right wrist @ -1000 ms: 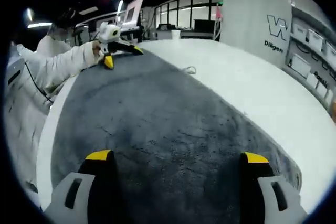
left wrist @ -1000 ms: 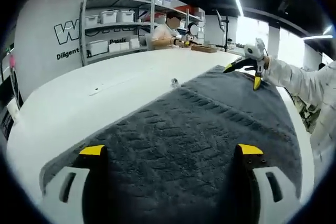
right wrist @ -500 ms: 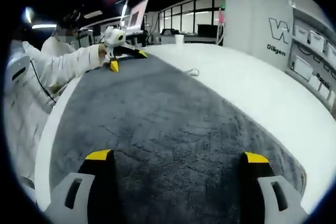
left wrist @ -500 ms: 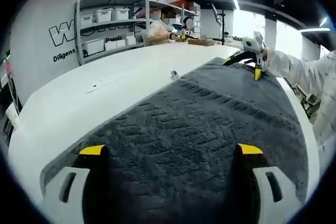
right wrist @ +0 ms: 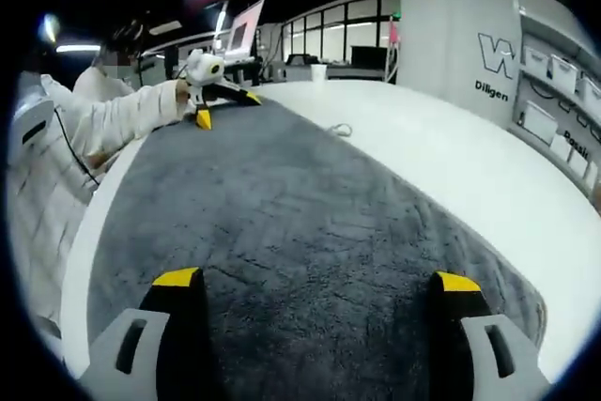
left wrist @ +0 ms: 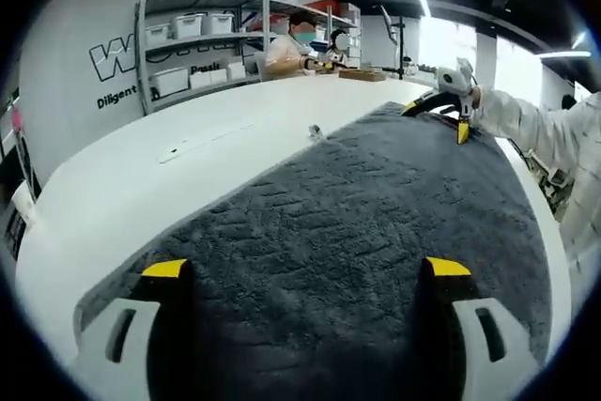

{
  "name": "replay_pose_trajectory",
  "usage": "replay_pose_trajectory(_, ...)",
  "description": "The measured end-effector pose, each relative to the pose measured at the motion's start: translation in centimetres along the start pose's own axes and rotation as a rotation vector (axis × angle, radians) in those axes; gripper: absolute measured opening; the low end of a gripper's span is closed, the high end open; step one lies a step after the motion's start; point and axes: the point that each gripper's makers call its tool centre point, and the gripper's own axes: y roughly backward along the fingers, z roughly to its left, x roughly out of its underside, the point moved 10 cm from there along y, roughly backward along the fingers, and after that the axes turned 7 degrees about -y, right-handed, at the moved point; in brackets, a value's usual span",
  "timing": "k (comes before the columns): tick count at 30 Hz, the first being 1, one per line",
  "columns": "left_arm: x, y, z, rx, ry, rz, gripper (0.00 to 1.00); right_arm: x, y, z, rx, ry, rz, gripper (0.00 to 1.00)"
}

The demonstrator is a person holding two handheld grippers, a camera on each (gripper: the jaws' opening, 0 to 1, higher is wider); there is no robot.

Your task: Open the folded towel by lifting each exposed corner and separating the folded layers until the towel lies flat within the target outline without major curled edges

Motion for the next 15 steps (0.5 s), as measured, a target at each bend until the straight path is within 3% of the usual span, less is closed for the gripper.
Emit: replay_pose_trajectory(15,0.05,0.10,0.22,0.010,-0.005,-0.002,0.99,0.25,0.42,-0.23,0.004,-0.001,-0.003,0.99)
